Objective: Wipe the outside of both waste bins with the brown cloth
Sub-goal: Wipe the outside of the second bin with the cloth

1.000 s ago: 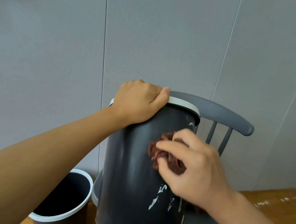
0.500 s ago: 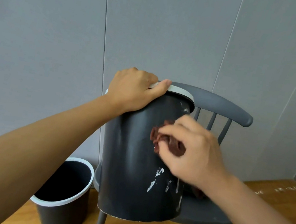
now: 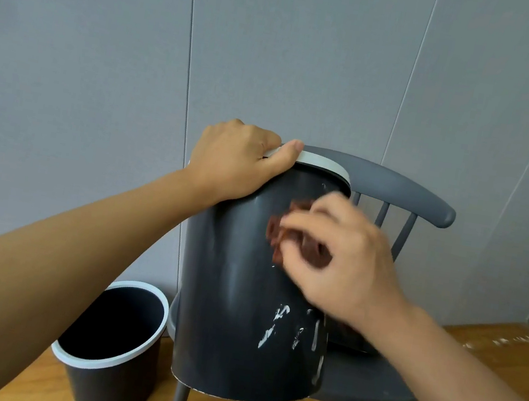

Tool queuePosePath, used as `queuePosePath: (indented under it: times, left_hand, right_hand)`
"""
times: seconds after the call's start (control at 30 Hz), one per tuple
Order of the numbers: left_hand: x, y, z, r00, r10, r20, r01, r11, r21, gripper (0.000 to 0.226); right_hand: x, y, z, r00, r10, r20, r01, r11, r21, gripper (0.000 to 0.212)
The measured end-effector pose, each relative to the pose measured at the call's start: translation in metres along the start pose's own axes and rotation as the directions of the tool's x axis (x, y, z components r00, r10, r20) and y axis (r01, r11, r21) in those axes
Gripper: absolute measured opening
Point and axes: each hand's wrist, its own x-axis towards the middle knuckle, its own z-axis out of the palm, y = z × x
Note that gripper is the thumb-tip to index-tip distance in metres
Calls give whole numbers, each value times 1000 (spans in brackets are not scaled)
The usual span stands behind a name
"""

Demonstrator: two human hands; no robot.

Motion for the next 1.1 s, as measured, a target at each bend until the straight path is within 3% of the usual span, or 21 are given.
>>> queuePosePath:
  times: [0.13, 0.23, 0.37, 0.5, 0.77, 0.97, 1.1]
  left_hand:
    - [1, -2, 2, 1000, -4, 5, 4, 1000, -5, 62]
    - [1, 2, 1, 1000, 1, -2, -1, 1000, 1, 62]
    - [2, 10, 2, 1000, 17, 8, -17, 1000, 8, 64]
    - [7, 5, 4, 1000, -17, 25, 16, 1000, 11, 64]
    - [8, -1, 7, 998, -48, 35, 49, 999, -13, 63]
    - [7, 6, 5, 999, -9, 35, 9, 1000, -9, 63]
    - [11, 6, 9, 998, -37, 44, 38, 999, -11, 62]
  right_hand:
    - [-44, -10, -6, 969, -162, 187, 154, 986, 56, 18]
    - [-24, -2, -7, 980, -142, 139, 142, 990, 12, 19]
    - [23, 12, 1, 998, 29, -50, -31, 999, -36, 29]
    - [-4, 9, 9, 1000, 5, 10, -4, 998, -64, 38]
    - [-81, -9, 0, 964, -186, 189, 184, 983, 26, 29]
    - [-33, 2, 1, 992, 121, -41, -121, 993, 12, 32]
    - [-67, -12, 4, 999, 39, 25, -40, 999, 6, 34]
